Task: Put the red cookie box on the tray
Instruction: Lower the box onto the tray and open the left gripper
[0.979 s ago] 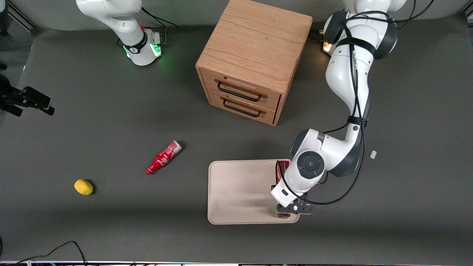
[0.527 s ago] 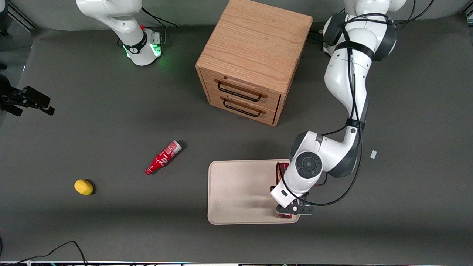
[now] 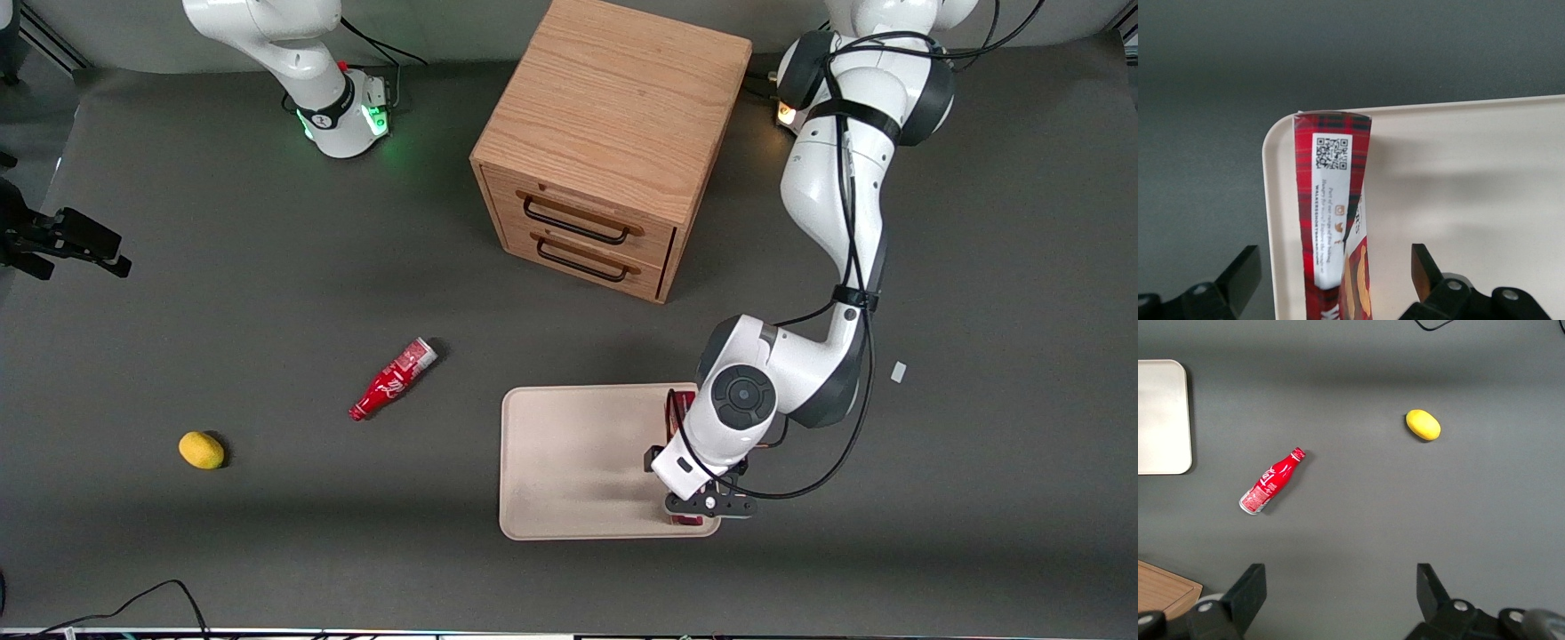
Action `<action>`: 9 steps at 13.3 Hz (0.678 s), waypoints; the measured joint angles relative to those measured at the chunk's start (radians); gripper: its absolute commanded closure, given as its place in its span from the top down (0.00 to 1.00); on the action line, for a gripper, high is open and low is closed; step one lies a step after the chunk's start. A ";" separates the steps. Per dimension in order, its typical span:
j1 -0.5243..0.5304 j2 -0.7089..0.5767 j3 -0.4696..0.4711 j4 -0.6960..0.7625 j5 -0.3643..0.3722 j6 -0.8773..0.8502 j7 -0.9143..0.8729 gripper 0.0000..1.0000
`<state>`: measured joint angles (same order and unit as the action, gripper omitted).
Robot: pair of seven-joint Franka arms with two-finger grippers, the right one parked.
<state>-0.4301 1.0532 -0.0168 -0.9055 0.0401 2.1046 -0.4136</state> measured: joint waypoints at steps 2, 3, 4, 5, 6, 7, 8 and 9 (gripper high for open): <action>0.000 -0.029 -0.004 0.022 0.000 -0.128 0.003 1.00; 0.000 -0.057 -0.004 0.034 0.000 -0.208 0.012 1.00; 0.002 -0.094 -0.004 0.043 0.000 -0.294 0.042 1.00; 0.010 -0.137 -0.003 0.050 -0.005 -0.379 0.088 1.00; 0.025 -0.184 0.000 0.052 -0.019 -0.457 0.137 1.00; 0.043 -0.228 0.004 0.052 -0.028 -0.519 0.175 1.00; 0.062 -0.272 0.012 0.050 -0.033 -0.568 0.205 1.00; 0.080 -0.315 0.018 0.045 -0.035 -0.606 0.231 1.00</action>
<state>-0.3499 0.7378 0.0015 -0.8609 0.0049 1.4990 -0.1830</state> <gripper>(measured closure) 0.000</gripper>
